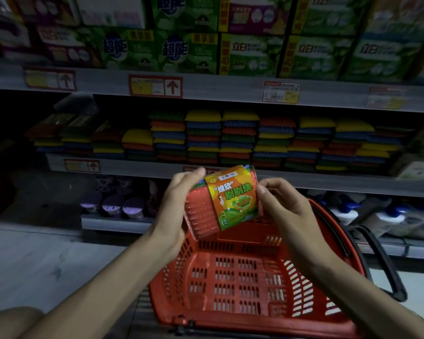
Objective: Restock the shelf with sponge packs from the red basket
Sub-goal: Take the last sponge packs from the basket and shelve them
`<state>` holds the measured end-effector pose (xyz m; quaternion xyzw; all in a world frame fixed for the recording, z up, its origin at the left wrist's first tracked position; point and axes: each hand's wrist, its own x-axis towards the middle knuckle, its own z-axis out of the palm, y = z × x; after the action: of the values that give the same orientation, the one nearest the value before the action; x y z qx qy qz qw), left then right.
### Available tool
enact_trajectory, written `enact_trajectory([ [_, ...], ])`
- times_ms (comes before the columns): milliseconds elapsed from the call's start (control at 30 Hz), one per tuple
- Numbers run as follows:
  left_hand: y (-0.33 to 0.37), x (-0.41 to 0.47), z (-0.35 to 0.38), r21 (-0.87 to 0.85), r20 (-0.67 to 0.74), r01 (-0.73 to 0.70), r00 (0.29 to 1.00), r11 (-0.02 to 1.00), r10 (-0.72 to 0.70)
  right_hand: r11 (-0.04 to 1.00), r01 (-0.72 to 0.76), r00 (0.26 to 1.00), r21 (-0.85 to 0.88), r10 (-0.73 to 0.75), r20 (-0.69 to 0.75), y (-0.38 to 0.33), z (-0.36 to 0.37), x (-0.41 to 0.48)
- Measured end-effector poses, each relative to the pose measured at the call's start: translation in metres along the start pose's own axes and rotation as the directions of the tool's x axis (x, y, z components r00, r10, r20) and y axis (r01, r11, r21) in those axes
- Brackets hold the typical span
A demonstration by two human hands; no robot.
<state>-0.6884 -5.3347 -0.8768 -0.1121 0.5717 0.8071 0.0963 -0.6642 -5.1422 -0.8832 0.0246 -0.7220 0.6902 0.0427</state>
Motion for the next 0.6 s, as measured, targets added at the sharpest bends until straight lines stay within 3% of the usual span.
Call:
enact_trajectory([
  [267,0.0,-0.011,-0.018,0.214,0.274,-0.019,0.961,0.977,-0.042,0.994,0.056,0.995,-0.099,-0.048,0.083,-0.001,-0.022,-0.004],
  [467,-0.01,-0.022,-0.011,0.516,0.416,-0.29,0.907,0.806,0.061,0.972,0.147,0.987,-0.186,-0.133,0.086,0.001,-0.015,-0.013],
  [600,-0.012,-0.023,-0.007,0.562,0.431,-0.397,0.889,0.726,0.153,0.973,0.126,0.99,-0.193,-0.112,0.083,0.0,-0.014,-0.014],
])
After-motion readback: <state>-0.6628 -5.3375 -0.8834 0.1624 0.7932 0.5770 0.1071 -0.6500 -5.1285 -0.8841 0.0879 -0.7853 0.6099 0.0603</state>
